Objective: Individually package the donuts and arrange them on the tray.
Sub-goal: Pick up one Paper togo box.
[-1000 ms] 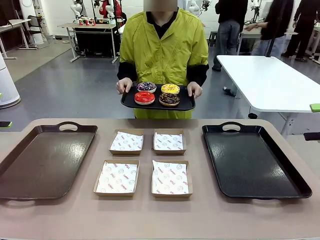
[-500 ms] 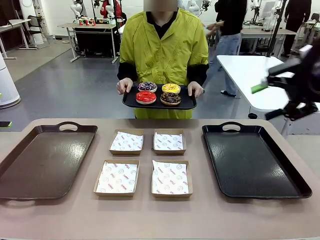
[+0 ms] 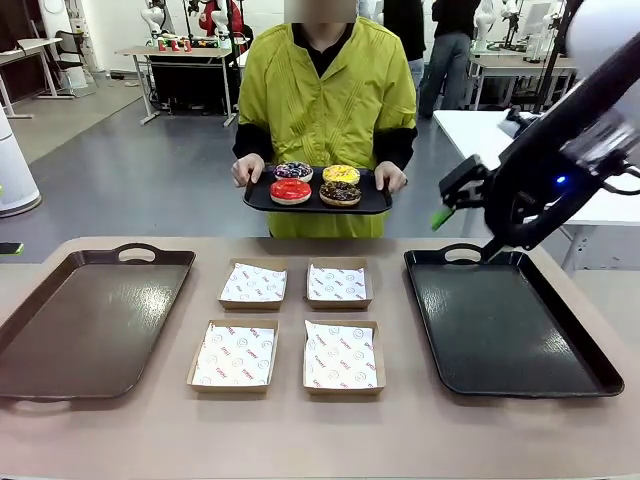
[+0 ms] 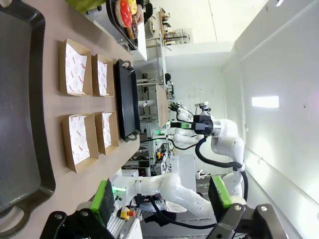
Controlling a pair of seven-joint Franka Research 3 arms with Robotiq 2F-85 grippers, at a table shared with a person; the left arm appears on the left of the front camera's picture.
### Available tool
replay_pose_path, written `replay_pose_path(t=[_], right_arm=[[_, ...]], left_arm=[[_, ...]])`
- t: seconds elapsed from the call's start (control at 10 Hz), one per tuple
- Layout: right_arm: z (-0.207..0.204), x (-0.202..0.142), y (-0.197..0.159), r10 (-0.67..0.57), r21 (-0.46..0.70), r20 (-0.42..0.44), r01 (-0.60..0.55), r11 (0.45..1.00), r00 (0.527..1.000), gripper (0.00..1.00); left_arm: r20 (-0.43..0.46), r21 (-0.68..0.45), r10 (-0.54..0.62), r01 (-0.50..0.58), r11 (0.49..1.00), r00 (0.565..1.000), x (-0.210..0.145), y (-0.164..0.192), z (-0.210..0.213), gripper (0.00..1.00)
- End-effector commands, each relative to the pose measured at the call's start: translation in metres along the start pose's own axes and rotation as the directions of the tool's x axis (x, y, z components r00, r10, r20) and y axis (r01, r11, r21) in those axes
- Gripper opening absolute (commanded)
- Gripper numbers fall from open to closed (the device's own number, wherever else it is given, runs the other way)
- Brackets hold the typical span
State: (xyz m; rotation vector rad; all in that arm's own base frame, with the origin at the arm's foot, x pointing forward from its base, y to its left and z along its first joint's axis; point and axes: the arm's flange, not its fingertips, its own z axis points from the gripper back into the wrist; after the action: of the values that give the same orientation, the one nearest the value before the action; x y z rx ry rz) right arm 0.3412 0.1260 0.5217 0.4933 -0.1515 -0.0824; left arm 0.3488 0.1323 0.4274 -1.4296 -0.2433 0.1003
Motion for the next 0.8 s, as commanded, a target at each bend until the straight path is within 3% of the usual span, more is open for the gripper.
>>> replay_pose_path(t=[0.0,0.3,0.6,0.7], right_arm=[[-0.028,-0.013,0.013,-0.002,-0.125,0.017,0.004,0.992,1.0,1.0],[-0.068,-0.035,0.027,0.028,-0.173,-0.017,-0.03,0.984,0.999,1.0],[-0.097,-0.041,0.024,0.024,-0.137,-0.041,-0.029,0.99,0.999,1.0],[-0.093,-0.043,0.025,0.043,-0.068,-0.052,-0.046,0.997,0.998,1.0]], left_arm=[[0.008,-0.021,-0.006,0.006,1.0,1.0,0.0,-0.002,0.001,1.0],[0.008,-0.021,-0.006,0.006,1.0,1.0,0.0,-0.002,0.001,1.0],[0.008,-0.021,-0.006,0.006,1.0,1.0,0.0,-0.002,0.001,1.0],[0.008,-0.021,-0.006,0.006,1.0,1.0,0.0,-0.002,0.001,1.0]])
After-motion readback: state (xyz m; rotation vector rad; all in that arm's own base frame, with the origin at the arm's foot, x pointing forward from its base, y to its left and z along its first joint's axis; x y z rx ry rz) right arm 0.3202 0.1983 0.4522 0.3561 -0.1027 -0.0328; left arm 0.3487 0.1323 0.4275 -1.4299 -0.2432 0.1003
